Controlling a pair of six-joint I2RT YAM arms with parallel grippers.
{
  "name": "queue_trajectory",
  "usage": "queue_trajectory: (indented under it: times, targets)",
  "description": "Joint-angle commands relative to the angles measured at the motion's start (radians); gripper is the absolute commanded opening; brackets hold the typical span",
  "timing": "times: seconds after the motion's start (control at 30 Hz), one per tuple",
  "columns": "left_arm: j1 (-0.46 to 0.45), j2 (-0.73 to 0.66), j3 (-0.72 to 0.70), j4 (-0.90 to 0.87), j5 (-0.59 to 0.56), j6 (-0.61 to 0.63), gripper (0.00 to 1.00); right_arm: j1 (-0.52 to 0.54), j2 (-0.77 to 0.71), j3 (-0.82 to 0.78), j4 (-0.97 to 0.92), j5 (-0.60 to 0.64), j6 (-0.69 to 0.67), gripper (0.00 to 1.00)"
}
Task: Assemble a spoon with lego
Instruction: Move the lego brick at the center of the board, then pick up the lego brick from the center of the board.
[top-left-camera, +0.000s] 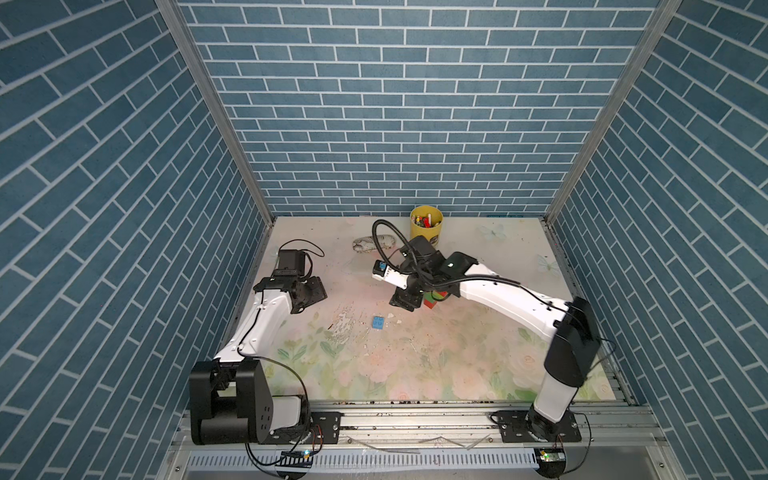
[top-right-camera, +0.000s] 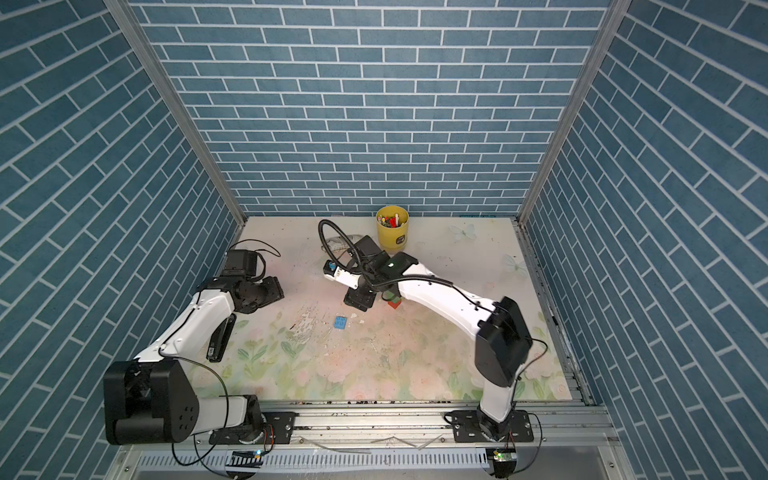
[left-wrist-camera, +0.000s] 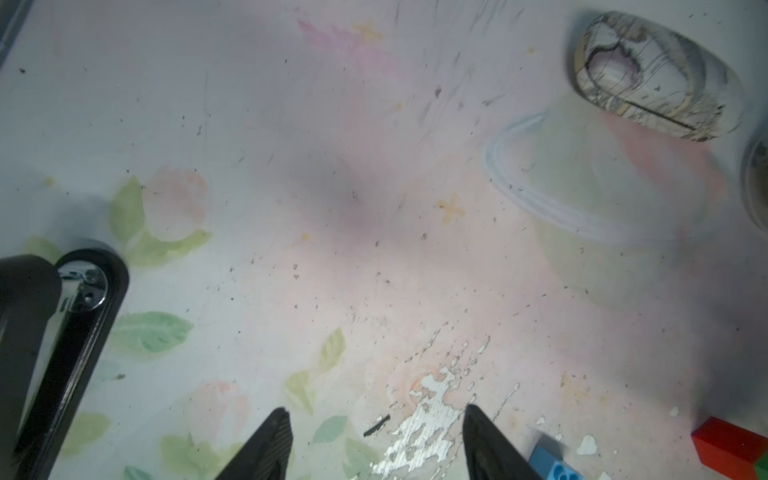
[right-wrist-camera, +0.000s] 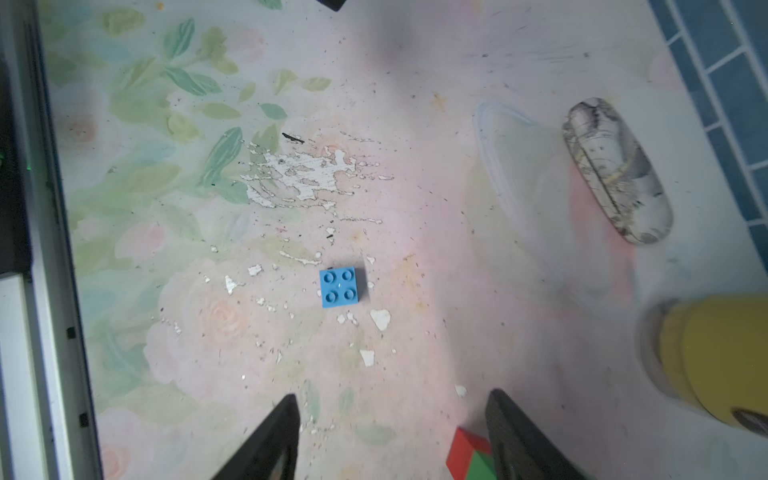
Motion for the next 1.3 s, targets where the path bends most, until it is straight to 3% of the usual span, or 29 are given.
queue_trajectory:
  times: [0.0, 0.33, 1.27]
  targets:
    - [0.025, -0.029, -0.025, -0.016, 0.044, 0.021, 0.67, 0.028, 0.140, 0.085, 0.035, -0.028, 0.018, 0.69]
    - [0.037, -0.033, -0.031, -0.010, 0.058, 0.022, 0.67, 0.059, 0.358, 0.218, -0.051, -0.025, 0.058, 0.60]
    - [0.037, -0.028, -0.042, 0.001, 0.064, 0.019, 0.67, 0.082, 0.422, 0.224, -0.136, -0.001, 0.060, 0.47]
